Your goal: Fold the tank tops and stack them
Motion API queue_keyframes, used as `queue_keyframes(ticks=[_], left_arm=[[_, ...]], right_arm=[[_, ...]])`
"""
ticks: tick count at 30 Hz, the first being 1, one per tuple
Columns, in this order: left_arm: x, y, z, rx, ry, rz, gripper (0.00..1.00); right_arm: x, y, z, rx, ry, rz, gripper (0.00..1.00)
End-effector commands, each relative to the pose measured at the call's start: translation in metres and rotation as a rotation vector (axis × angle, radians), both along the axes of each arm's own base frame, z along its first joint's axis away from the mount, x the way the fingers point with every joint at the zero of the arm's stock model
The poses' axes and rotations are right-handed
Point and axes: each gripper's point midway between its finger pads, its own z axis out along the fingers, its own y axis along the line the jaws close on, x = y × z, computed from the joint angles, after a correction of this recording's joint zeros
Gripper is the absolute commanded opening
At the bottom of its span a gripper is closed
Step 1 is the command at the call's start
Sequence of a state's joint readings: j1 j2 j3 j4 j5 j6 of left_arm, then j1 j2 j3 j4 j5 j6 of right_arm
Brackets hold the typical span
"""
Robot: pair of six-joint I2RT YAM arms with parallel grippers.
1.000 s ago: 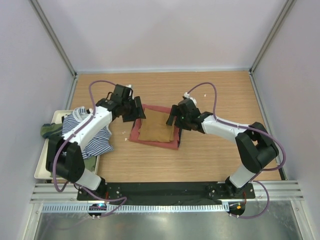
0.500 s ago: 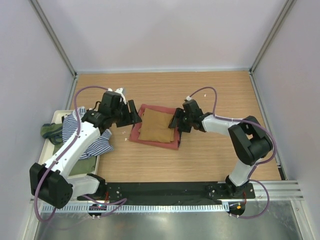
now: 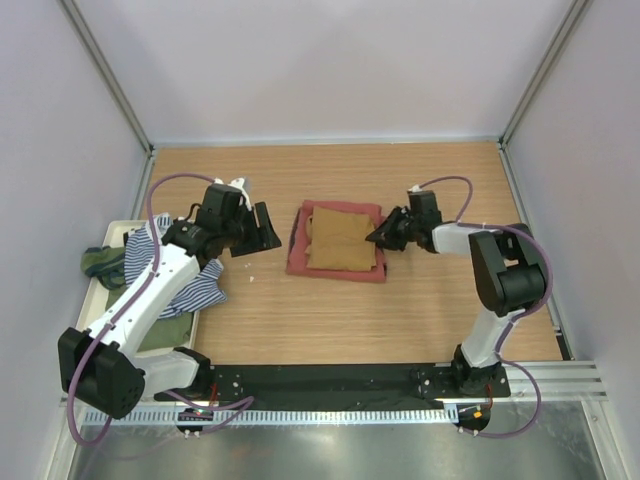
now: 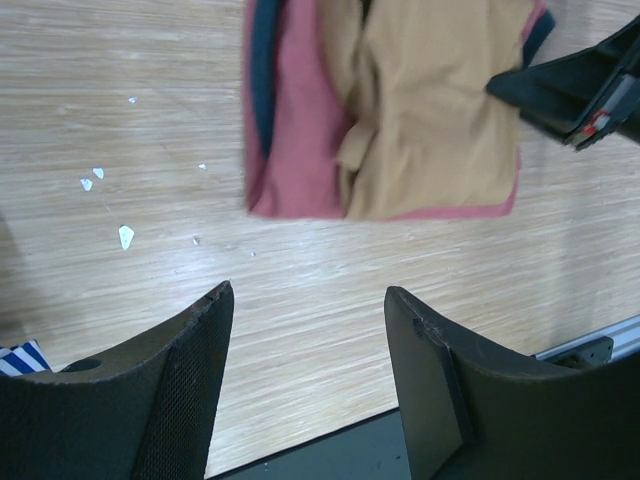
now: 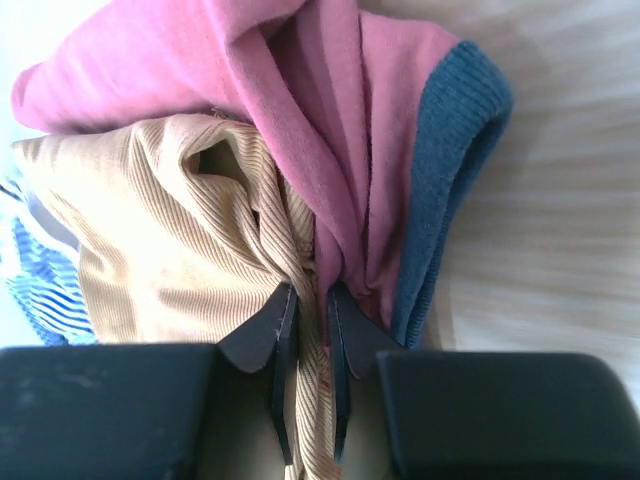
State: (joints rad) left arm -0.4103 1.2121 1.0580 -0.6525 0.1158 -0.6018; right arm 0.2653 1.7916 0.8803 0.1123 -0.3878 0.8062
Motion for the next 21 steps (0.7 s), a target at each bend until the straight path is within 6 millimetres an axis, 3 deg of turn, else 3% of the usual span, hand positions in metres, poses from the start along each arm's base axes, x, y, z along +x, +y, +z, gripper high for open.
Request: queue_keyframes(ticks=[1, 3, 4, 6, 7, 8, 10, 11, 15, 16, 17, 20, 21], left_arm=[[0.0, -0.001, 0.011, -0.008, -0.029, -0.007, 0.63], [0.0, -0.001, 0.01, -0.01, -0.028, -0.008, 0.63], [0.001, -0.002, 0.009, -0.012, -0.029, -0.009, 0.63], [0.0, -0.004, 0.01, -0.027, -0.029, -0.01, 0.63], [0.001, -0.005, 0.009, -0.034, -0.031, -0.011, 0.63], [0.001, -0.006, 0.009, -0.041, -0.032, -0.009, 0.63], [0.002, -0.007, 0.01, -0.053, -0.04, -0.002, 0.63], [0.001, -0.007, 0.011, -0.057, -0.045, -0.003, 0.63], [-0.005, -0.005, 0.014, -0.063, -0.06, 0.0, 0.63], [-0.006, -0.002, 0.01, -0.059, -0.057, 0.01, 0.63], [-0.008, -0.002, 0.014, -0.065, -0.067, 0.009, 0.63], [-0.013, 0.002, 0.017, -0.074, -0.08, 0.026, 0.63], [-0.013, 0.004, 0.019, -0.074, -0.092, 0.038, 0.63]], right_arm=[[0.024, -0.066, 0.025, -0.017, -0.063, -0.12, 0.06], [0.028, -0.113, 0.027, -0.043, -0.059, -0.209, 0.06], [0.025, -0.158, 0.026, -0.05, -0.03, -0.319, 0.06], [0.016, -0.199, 0.025, -0.05, -0.015, -0.42, 0.1], [0.003, -0.234, 0.024, -0.042, -0.001, -0.535, 0.34], [-0.003, -0.244, 0.024, -0.034, -0.001, -0.578, 0.53], [-0.02, -0.263, 0.021, -0.098, 0.013, -0.677, 0.75], [-0.024, -0.271, 0.039, -0.145, -0.034, -0.706, 0.8], [-0.046, -0.305, 0.093, -0.339, -0.142, -0.859, 0.92], [-0.056, -0.308, 0.097, -0.364, -0.124, -0.88, 0.96], [-0.068, -0.326, 0.119, -0.433, -0.166, -0.991, 0.96], [-0.083, -0.33, 0.152, -0.451, -0.234, -1.059, 0.96], [-0.082, -0.317, 0.173, -0.412, -0.326, -1.014, 0.96]])
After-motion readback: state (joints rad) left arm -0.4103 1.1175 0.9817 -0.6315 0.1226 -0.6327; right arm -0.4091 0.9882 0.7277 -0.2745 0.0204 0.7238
